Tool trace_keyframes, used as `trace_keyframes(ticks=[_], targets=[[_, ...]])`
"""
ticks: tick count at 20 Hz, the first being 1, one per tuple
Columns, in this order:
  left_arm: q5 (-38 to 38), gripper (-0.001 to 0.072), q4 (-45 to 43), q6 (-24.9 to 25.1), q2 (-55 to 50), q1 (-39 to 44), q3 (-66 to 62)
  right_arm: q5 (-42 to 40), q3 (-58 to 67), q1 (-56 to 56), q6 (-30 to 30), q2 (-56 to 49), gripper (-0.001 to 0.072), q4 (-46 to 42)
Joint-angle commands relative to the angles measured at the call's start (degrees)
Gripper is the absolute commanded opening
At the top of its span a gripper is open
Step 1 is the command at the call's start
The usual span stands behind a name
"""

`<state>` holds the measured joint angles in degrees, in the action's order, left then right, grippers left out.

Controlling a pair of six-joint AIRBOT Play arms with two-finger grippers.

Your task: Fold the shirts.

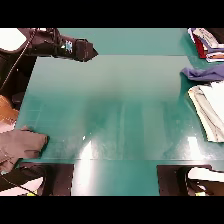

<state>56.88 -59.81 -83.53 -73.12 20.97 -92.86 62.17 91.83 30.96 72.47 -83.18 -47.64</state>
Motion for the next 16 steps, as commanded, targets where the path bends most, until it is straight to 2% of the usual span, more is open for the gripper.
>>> trace_keyframes(ticks=[1, 9, 13, 16], targets=[[-0.9, 0.0026, -0.2, -0.04, 0.02, 0.35, -0.04, -0.13, 5.38, 2.38, -1.66, 0.17, 0.0012, 3.15], [0.81, 0.0026, -0.2, -0.02, 0.02, 0.35, -0.04, 11.02, 21.99, 6.1, -0.22, 0.2, 0.0013, 2.91], [1.29, 0.0027, -0.2, -0.02, 0.02, 0.35, -0.04, 21.51, 22.45, 10.43, 1.75, 0.5, 0.0013, 1.18], [1.53, 0.0027, -0.2, 0.0, 0.02, 0.35, -0.04, 30.64, 22.43, 13.57, 4.9, 0.59, 0.0013, -5.51]])
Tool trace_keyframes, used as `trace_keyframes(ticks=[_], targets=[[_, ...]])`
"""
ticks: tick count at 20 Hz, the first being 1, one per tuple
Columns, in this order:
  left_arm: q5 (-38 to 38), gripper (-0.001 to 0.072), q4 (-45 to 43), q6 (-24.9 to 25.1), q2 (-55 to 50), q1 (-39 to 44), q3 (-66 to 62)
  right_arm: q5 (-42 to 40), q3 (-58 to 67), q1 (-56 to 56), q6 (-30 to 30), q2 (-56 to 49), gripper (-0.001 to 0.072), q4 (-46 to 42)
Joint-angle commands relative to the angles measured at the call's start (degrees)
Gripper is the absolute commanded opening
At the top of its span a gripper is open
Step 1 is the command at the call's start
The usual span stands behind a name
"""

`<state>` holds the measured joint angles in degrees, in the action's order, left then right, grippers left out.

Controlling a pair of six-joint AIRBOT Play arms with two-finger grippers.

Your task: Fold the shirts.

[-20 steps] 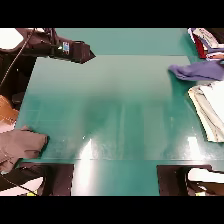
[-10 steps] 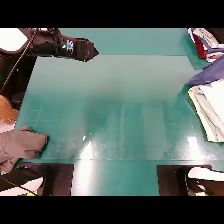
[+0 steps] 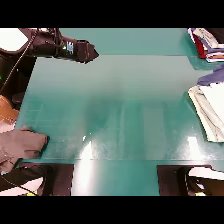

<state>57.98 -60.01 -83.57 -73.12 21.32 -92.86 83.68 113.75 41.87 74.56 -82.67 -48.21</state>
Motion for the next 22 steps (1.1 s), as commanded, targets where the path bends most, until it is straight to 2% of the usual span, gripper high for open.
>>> trace_keyframes(ticks=[1, 5, 10, 11, 12, 13, 17, 18, 20, 22], targets=[[0.7, 0.0026, -0.02, 0.04, 0.02, 0.0, -0.04, 11.23, 0.5, 3.8, 4.2, 0.13, 0.0013, -7.13], [2.49, 0.0026, -0.42, 0.07, 0.02, 0.0, -0.04, 15.87, -0.98, 6.21, 6.19, 1.64, 0.0013, -14.21], [3.52, 0.0026, -0.9, 0.07, 0.02, 0.0, -0.04, 13.4, -16.65, 6.93, 6.19, 9.51, 0.0017, -20.9], [3.61, 0.0026, -0.92, 0.07, 0.02, 0.0, -0.04, 13.6, -19.26, 6.95, 6.19, 10.6, 0.0067, -22.64], [3.76, 0.0026, -0.92, 0.07, 0.02, 0.0, -0.04, 14.19, -21.84, 6.95, 6.19, 11.67, 0.0194, -24.37], [3.96, 0.0026, -0.92, 0.07, 0.02, 0.0, -0.04, 14.67, -24.06, 6.95, 6.21, 12.68, 0.0277, -26.1], [5.2, 0.0026, -1.09, 0.11, 0.02, 0.0, -0.04, 14.84, -31.54, 6.95, 6.21, 16.28, 0.0546, -34.51], [5.31, 0.0026, -1.09, 0.24, 0.02, 0.0, -0.04, 14.56, -32.48, 6.95, 6.21, 16.87, 0.0589, -34.53], [5.31, 0.0026, -1.09, 1.31, 0.02, 0.0, -0.04, 13.7, -32.61, 6.78, 7.06, 17.38, 0.0588, -33.14], [5.31, 0.0027, -1.07, 1.33, 0.02, 0.0, -0.04, 12.7, -31.21, 5.35, 8.48, 17.33, 0.0586, -28.15]])
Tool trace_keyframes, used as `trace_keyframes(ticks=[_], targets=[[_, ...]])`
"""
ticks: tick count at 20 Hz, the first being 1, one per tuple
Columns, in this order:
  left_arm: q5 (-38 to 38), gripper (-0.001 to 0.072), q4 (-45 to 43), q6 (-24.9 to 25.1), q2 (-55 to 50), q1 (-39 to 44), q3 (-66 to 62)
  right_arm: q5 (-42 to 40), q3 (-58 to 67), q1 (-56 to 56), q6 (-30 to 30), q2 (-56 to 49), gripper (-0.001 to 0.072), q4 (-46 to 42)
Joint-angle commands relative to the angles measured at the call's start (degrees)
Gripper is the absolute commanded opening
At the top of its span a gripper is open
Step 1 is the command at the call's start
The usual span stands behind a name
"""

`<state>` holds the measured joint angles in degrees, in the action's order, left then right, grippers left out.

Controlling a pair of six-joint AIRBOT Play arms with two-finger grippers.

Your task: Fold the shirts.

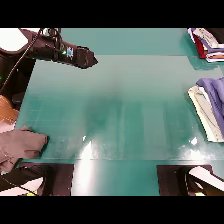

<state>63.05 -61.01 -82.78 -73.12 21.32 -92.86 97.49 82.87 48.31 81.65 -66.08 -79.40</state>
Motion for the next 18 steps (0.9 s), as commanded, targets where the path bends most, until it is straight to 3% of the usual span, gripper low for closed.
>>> trace_keyframes(ticks=[1, 5, 8, 9, 11, 12, 18], targets=[[0.22, 0.0027, -0.07, 0.57, 0.02, 0.0, -0.04, -1.55, 0.48, -2.32, 1.81, 0.74, 0.0585, 6.16], [-0.11, 0.0026, -0.02, 0.7, 0.04, 0.0, -0.04, -2.1, 3.52, -12.61, 1.88, 0.74, 0.0574, 16.76], [-0.96, 0.0026, 0.0, 0.7, 0.04, 0.0, -0.04, -3.67, 5.6, -23.8, 1.88, 0.74, 0.0564, 16.76], [-1.16, 0.0026, 0.0, 0.7, 0.04, 0.0, -0.04, -4.31, 6.03, -27.34, 1.86, 0.74, 0.0474, 16.76], [-1.16, 0.0027, 0.0, 0.7, 0.04, 0.0, -0.04, -6.16, 6.78, -34.12, 1.73, 0.72, 0.0141, 16.72], [-1.16, 0.0026, 0.0, 0.7, 0.04, 0.0, -0.04, -7.02, 7.06, -37.22, 0.79, 0.72, 0.0015, 16.7], [-1.16, 0.0027, 0.0, 0.68, 0.04, 0.0, -0.04, -11.13, 7.26, -46.71, -0.68, 0.7, 0.0014, 16.68]])
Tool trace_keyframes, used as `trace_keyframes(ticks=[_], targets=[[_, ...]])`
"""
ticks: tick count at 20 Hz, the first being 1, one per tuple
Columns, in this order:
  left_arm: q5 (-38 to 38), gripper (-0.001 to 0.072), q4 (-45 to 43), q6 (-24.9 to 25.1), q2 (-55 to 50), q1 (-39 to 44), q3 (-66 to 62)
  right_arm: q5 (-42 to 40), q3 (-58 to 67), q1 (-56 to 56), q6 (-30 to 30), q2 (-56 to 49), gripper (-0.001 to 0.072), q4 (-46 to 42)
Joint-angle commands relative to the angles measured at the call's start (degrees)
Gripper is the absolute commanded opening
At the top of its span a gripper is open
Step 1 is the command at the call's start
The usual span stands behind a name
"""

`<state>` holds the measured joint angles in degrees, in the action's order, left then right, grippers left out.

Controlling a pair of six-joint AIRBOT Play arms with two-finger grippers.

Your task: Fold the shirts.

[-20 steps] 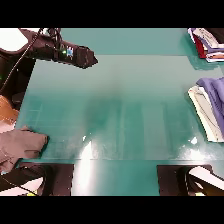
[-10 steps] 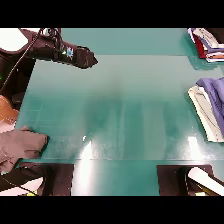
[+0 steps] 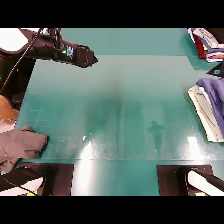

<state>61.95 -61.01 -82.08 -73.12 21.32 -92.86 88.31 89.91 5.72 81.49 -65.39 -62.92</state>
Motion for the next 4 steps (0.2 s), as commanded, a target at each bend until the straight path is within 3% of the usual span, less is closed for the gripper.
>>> trace_keyframes(ticks=[1, 4], targets=[[-0.07, 0.0027, 0.0, -0.02, 0.04, 0.0, -0.04, -1.92, 0.22, -4.5, -0.55, 0.0, 0.0014, 0.2], [-0.07, 0.0027, 0.0, -0.02, 0.04, 0.0, -0.04, -1.73, 0.22, -4.52, -0.52, 0.0, 0.0014, 0.22]])
